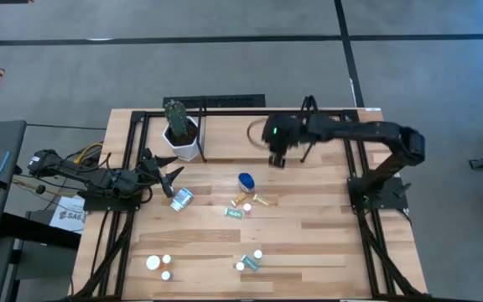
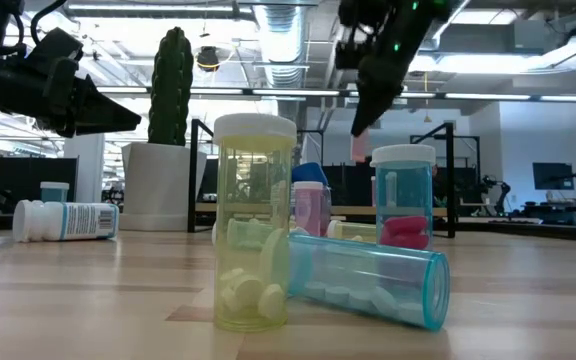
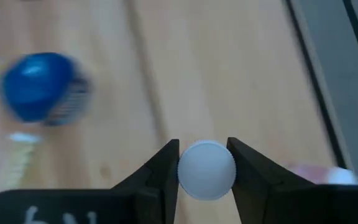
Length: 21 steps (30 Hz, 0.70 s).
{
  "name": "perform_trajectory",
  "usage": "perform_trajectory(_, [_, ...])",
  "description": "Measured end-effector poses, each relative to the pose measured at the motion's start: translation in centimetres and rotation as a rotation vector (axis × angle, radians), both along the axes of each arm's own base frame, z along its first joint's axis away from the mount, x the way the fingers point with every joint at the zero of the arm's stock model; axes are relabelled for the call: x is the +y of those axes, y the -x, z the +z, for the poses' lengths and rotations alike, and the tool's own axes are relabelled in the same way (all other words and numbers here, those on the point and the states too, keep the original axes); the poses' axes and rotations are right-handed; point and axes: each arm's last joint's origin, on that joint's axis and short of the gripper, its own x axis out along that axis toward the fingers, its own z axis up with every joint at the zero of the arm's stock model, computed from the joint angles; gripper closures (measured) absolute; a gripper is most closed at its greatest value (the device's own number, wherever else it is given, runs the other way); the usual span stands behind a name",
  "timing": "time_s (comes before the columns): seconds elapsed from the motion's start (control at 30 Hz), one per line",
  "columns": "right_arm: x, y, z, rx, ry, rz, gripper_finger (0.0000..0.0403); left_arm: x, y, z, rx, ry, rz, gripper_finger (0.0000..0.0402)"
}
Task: Pick and place medicine bottles onto shelf by color
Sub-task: Put the small orange pill bottle on the shelf
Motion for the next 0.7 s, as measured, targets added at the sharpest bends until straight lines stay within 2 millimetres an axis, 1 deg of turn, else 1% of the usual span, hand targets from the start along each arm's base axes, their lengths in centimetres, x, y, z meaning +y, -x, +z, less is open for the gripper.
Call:
perform_trajectory(0.13, [-3.5,1.3,-0.2,0.006,0.000,-0.103,0.0269,0.0,0.0,0.0,0.000,0.000,0.000,0.0206])
perform_trajectory(0.27, [-5.5,1.9,-0.4,-0.002,0.002,-0.162,0.0265,0.0,0.0,0.0,0.000,0.000,0.000,0.0206])
perform_trajectory(0.37, [-6.2,1.9,-0.9,-0.015,-0.013,-0.168,0.0262,0.0,0.0,0.0,0.000,0.000,0.000,0.0206])
perform_trajectory(0.47, [-6.6,0.8,-1.3,-0.052,0.012,-0.151,0.0264,0.0,0.0,0.0,0.000,0.000,0.000,0.0206])
perform_trajectory(0.6, [-7.3,-0.1,-3.1,-0.017,0.019,-0.126,0.0269,0.0,0.0,0.0,0.000,0.000,0.000,0.0206])
perform_trajectory(0.7, [-7.9,-0.2,-4.3,0.023,0.000,-0.138,0.0269,0.0,0.0,0.0,0.000,0.000,-0.001,0.0206])
